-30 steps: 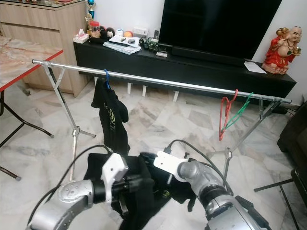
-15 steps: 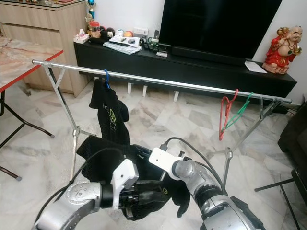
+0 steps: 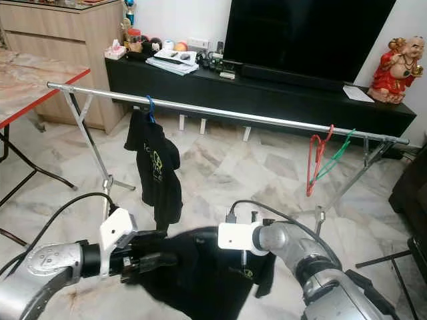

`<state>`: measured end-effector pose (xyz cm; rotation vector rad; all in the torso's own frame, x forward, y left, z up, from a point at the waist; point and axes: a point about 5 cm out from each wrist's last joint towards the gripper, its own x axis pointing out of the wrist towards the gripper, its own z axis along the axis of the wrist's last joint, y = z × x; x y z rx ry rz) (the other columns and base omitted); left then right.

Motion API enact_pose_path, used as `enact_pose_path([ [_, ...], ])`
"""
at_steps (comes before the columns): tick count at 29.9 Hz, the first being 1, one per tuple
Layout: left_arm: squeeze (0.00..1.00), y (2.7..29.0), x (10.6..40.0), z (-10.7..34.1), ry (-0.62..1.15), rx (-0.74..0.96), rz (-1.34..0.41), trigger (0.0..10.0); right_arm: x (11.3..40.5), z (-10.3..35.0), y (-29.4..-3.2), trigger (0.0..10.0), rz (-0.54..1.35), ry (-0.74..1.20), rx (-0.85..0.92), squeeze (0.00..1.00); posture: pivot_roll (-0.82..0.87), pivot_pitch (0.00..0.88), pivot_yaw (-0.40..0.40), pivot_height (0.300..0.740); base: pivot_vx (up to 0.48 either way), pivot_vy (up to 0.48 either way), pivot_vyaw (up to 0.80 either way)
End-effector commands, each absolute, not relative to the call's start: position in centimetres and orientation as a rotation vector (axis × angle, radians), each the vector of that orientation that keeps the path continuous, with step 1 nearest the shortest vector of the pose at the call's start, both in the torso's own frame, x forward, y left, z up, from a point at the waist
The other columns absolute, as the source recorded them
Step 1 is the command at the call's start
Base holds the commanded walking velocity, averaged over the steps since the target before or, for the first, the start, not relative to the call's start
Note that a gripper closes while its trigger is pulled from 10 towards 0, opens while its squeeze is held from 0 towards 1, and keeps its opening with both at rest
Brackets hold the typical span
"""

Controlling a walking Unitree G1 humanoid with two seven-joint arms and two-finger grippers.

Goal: Hang hanger

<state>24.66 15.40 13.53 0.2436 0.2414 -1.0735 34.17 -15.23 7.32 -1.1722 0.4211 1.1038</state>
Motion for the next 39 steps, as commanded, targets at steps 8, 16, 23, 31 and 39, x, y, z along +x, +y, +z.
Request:
enact_pose_path([
  [8, 0.0, 14.1, 24.9, 12.3, 0.28, 0.316, -1.099, 10.0, 34.2, 8.7, -14.0, 0.0, 1.259, 0.358, -1.148, 0.0, 0.2, 0.0, -0.16, 0.74, 0.0, 0.0, 0.0],
  [16, 0.0, 12.6, 25.1, 10.9, 0.319, 0.339, -1.145, 10.0, 34.3, 9.3, -13.1, 0.0, 1.297, 0.319, -1.132, 0.0, 0.2, 0.0, -0.154, 0.74, 0.0, 0.0, 0.0],
  [23, 0.0, 12.0, 25.4, 10.0, 0.332, 0.372, -1.126, 10.0, 34.4, 10.0, -12.5, 0.0, 1.317, 0.289, -1.027, 0.0, 0.19, 0.0, -0.151, 0.74, 0.0, 0.0, 0.0],
  [31, 0.0, 11.6, 26.2, 10.2, 0.255, 0.358, -1.058, 0.0, 34.1, 9.8, -12.4, 0.0, 1.344, 0.302, -0.985, 0.0, 0.19, 0.0, -0.151, 0.74, 0.0, 0.0, 0.0],
  [39, 0.0, 11.4, 26.1, 10.8, 0.195, 0.323, -1.068, 0.0, 33.9, 9.4, -13.1, 0.0, 1.35, 0.351, -0.945, 0.0, 0.2, 0.0, -0.153, 0.74, 0.0, 0.0, 0.0],
])
